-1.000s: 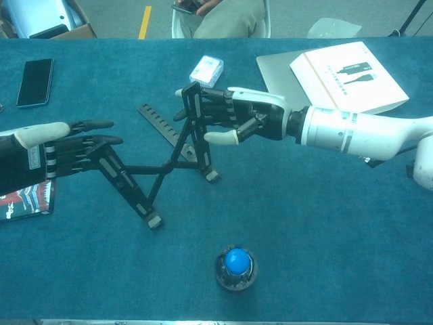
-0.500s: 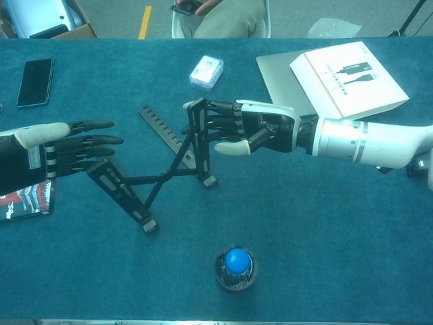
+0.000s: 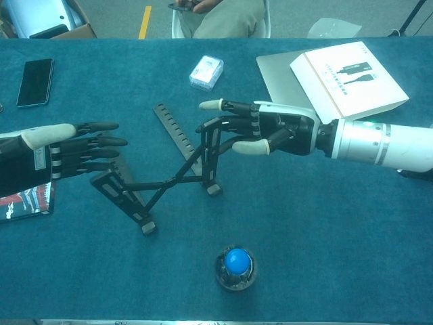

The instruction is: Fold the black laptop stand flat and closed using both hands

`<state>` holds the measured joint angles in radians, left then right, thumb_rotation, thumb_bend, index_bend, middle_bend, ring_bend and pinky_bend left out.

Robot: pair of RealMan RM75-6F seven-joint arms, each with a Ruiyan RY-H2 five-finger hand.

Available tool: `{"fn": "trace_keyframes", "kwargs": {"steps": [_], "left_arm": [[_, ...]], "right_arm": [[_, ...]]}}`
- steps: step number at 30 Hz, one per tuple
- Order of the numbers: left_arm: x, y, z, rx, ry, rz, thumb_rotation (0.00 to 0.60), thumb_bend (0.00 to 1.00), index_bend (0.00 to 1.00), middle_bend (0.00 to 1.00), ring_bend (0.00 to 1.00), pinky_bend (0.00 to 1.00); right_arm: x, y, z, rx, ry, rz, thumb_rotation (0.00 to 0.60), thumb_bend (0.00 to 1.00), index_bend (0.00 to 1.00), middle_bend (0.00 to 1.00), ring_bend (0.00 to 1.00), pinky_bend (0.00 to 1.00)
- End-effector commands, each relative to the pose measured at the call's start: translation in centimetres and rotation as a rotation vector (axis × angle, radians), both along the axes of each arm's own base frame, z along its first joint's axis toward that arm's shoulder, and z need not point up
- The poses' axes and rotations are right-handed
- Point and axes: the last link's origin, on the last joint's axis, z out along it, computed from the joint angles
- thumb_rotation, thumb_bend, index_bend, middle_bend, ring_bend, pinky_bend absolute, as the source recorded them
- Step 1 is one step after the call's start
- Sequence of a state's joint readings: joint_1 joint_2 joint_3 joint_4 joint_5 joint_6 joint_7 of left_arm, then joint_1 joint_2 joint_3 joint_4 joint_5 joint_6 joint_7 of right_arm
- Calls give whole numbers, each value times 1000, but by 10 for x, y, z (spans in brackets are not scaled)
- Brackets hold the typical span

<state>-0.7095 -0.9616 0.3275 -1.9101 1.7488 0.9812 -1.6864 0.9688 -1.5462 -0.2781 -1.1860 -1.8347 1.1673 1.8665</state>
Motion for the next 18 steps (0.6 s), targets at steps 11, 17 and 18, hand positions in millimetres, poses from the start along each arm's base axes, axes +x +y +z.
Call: {"fn": "trace_keyframes", "kwargs": {"steps": [11,17,18], "left_arm": [[0,1,-1,-8,-1,4,382,251,45,113,49,56],[-1,1,1,-3,1,6,385,251,45,113,49,56],[-1,2,1,-1,2,7,383,251,45,113,49,56]], "right_arm": [[-4,0,1,-40,20,19,600,298,3,178,40,256],[4,-3,-6,-82,42,48,600,299,3,178,40,229],[7,-4,-8,-84,43,48,600,299,3,178,40,216]]}}
